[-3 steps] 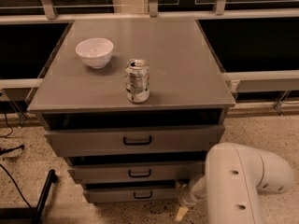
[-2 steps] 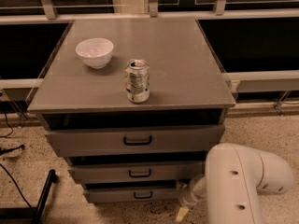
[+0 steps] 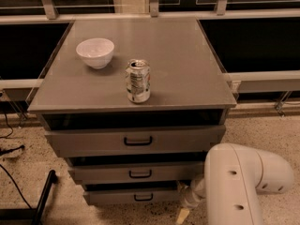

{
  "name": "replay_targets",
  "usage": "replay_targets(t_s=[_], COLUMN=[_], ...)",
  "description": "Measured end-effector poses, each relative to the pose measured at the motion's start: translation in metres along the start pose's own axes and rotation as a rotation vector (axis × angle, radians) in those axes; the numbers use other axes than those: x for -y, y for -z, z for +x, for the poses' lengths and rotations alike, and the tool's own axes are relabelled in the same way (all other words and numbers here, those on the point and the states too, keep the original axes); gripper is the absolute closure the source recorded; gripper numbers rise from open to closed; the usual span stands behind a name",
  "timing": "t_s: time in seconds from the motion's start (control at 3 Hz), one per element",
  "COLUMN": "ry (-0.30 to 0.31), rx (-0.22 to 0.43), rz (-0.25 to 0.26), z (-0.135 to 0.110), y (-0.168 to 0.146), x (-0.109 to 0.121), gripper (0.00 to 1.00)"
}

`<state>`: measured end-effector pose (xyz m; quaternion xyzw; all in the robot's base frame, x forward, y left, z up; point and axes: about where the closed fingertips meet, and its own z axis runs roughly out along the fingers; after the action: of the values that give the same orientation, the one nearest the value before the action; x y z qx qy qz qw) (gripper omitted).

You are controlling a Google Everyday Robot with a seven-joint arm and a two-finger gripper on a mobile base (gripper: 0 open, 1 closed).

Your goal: Open bottom drawer

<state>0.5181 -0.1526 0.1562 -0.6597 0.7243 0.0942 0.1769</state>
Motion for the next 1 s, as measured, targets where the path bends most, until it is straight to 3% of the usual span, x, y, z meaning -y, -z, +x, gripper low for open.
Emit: replay_targets(t_s=[0.33, 1.0], ry=[0.000, -0.072], rx=[0.000, 0.026], rz=[0.000, -0.077], z=[-0.001, -0.001], y=[0.002, 0.014], x=[0.000, -0.018], gripper=[0.00, 0.00])
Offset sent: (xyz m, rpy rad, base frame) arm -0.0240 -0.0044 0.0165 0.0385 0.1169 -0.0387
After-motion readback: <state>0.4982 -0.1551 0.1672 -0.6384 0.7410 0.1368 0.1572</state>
